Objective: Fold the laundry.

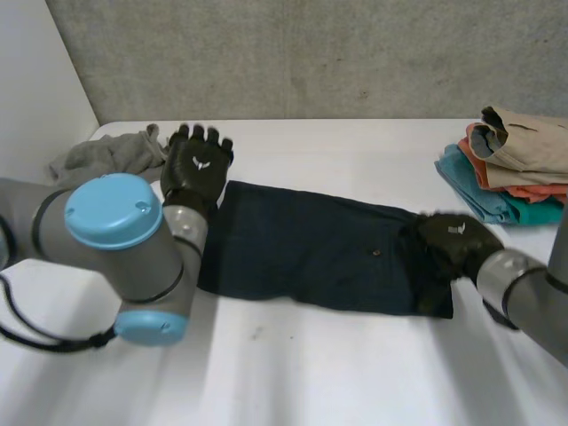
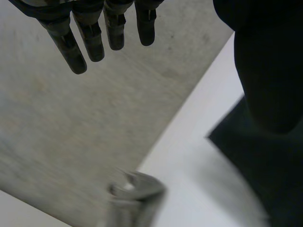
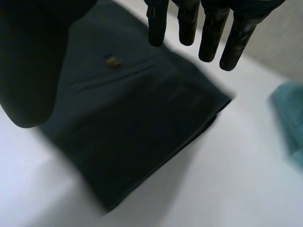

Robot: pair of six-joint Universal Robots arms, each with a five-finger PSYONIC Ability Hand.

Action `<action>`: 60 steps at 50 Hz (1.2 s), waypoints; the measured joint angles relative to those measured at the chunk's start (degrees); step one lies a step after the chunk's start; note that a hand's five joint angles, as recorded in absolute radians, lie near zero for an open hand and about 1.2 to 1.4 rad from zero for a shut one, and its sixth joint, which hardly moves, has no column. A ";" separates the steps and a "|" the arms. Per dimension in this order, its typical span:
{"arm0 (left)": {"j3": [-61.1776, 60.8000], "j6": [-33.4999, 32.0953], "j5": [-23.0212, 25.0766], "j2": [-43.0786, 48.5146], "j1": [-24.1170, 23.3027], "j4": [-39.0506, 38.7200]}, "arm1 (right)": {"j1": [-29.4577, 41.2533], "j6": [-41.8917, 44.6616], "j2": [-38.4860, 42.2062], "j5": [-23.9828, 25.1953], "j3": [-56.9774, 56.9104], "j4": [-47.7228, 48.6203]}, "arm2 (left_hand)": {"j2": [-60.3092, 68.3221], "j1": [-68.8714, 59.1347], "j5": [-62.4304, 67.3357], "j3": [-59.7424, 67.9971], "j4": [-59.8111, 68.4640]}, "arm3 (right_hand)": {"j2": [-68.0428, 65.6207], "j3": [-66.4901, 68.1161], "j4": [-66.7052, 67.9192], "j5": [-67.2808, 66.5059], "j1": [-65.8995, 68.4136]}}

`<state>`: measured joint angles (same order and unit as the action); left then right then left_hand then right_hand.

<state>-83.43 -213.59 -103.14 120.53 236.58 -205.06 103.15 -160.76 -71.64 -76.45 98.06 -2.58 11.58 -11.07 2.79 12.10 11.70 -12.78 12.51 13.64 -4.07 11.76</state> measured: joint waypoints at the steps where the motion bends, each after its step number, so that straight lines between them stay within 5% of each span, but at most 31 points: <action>1: -1.08 2.29 0.13 -0.81 0.00 1.12 | -0.62 -0.65 -0.04 1.28 1.30 -0.11 | 0.00 0.00 0.00 0.00 0.00 | 0.00 0.00 0.00 0.00 0.00; 10: -6.87 17.67 2.32 -4.04 -0.04 10.34 | -3.63 -1.55 1.09 5.24 8.75 8.97 | 0.00 0.00 0.00 0.00 0.00 | -11.41 12.04 10.85 -9.90 9.45; 17: -8.26 19.08 2.69 -4.48 0.29 11.46 | -3.67 -0.63 3.46 4.01 9.09 14.79 | 0.00 0.00 0.00 0.00 0.00 | -53.00 52.24 52.30 -48.40 40.94; 28: -8.50 18.46 2.52 -5.54 1.26 11.14 | -5.14 2.22 2.81 3.93 10.19 15.14 | 0.00 0.00 0.00 0.00 0.00 | -53.93 53.46 54.42 -49.11 42.07; 49: -11.95 18.56 2.40 -8.76 1.38 11.20 | -31.57 43.46 -10.08 6.41 14.34 1.71 | 0.01 0.00 0.00 0.00 0.00 | -54.16 55.05 54.66 -50.75 42.97; 57: -12.38 18.56 2.36 -10.13 1.42 11.17 | -18.93 42.88 -13.78 6.46 9.00 3.21 | 0.01 0.00 0.00 0.00 0.00 | -54.16 55.10 54.66 -51.36 43.72; 60: -12.41 18.56 2.30 -10.79 1.39 11.17 | -7.42 40.76 -13.48 6.65 6.16 5.64 | 0.01 0.00 0.00 0.00 0.00 | -54.16 55.36 54.67 -51.36 44.22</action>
<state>-95.83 -195.03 -100.84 109.74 237.98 -193.89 95.73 -120.00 -85.11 -69.80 104.23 3.06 11.59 -11.07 2.79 12.10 11.70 -66.94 67.87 68.31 -55.43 55.98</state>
